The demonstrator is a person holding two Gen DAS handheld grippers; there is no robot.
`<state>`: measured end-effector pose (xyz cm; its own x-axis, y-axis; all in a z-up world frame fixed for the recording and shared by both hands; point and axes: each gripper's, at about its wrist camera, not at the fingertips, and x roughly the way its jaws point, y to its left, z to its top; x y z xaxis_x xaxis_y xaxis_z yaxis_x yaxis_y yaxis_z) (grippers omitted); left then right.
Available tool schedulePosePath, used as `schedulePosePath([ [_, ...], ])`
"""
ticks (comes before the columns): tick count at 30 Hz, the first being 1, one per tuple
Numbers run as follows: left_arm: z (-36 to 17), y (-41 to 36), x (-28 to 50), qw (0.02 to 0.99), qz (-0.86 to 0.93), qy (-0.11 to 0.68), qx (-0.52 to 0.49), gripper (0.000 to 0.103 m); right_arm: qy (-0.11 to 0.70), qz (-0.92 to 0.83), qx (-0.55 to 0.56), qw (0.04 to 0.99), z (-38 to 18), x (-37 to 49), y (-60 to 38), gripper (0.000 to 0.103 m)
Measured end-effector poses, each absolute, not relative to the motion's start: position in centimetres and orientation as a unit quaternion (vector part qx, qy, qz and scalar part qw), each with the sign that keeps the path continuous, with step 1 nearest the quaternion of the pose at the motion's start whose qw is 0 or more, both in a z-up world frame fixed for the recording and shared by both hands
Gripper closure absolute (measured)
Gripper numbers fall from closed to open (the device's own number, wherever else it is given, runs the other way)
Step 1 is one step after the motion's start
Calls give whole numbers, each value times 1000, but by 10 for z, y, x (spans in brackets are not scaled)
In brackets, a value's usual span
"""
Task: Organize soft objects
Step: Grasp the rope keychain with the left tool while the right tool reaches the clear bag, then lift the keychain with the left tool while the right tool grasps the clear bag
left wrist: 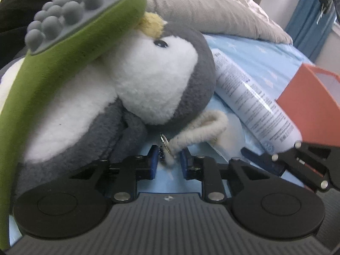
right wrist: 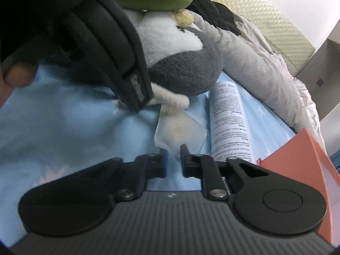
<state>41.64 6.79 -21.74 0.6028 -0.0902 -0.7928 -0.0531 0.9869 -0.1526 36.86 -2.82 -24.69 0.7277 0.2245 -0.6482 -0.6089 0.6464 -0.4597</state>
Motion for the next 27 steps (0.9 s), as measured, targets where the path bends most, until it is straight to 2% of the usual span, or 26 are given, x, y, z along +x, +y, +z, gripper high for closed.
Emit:
schedulePosePath([
  [14,-181,71,339,887,5,443,-131,81,280,237,-343,865,-214,310,-45,98],
  [27,-158,49,236,878,4,466,-111,81,276,242,-346,863,-190,226,-62,98],
])
